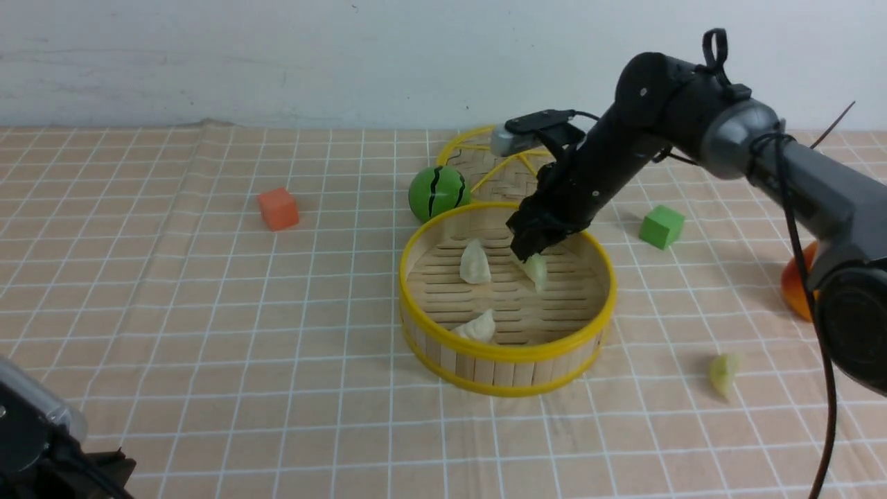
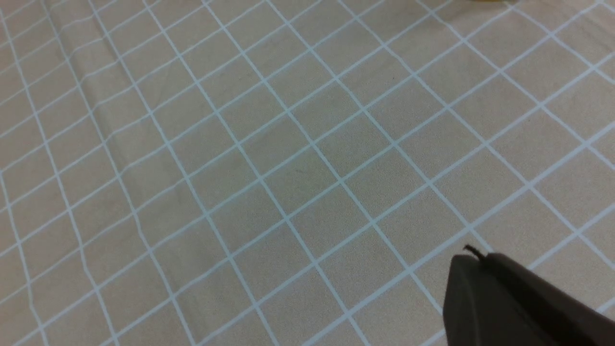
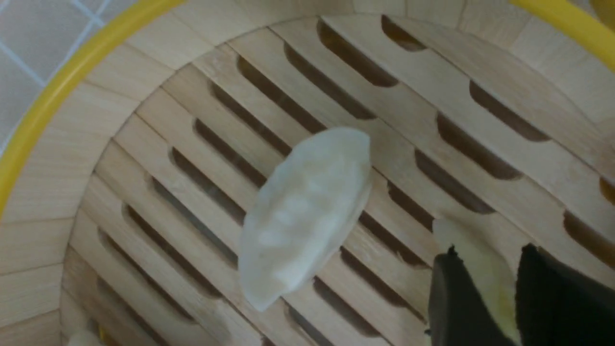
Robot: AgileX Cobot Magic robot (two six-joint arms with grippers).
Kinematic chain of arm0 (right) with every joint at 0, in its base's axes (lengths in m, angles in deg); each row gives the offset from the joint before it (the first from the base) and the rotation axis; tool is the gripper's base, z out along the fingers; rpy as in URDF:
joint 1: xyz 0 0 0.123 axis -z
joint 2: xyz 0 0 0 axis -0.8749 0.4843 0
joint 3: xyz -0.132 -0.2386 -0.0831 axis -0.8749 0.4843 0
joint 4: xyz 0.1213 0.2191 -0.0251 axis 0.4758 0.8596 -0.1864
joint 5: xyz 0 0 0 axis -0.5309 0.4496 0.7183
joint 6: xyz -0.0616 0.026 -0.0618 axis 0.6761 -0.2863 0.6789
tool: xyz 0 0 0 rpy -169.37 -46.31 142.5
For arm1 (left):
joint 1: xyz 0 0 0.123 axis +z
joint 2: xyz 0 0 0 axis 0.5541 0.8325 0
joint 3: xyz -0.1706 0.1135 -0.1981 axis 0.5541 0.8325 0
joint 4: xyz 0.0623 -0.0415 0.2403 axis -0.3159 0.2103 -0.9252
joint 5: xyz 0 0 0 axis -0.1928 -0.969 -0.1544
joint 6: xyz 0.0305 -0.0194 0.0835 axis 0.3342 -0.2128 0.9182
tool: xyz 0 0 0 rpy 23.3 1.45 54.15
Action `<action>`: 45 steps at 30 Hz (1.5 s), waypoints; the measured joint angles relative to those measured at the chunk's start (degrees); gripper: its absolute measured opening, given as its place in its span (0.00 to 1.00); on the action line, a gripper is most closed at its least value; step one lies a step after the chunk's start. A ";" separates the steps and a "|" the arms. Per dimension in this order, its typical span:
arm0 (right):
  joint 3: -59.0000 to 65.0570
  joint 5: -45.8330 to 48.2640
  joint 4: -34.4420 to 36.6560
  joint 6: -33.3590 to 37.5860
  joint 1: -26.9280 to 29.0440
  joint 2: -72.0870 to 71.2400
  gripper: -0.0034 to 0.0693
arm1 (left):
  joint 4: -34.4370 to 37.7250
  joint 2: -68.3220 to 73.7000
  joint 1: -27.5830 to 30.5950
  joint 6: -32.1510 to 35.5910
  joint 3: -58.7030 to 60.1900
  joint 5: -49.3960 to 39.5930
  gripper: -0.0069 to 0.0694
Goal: Put the dumplings into the steamer on the table with the brown tablecloth.
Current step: 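Place the dumpling in the bamboo steamer basket with the right gripper, then reach for and grasp a dumpling lying on the table beside the steamer, then place the dumpling in the bamboo steamer basket with the right gripper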
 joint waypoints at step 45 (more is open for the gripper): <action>48.94 -6.29 -11.78 -18.32 8.03 -26.21 0.33 | 5.31 0.00 0.00 0.00 0.06 0.90 0.11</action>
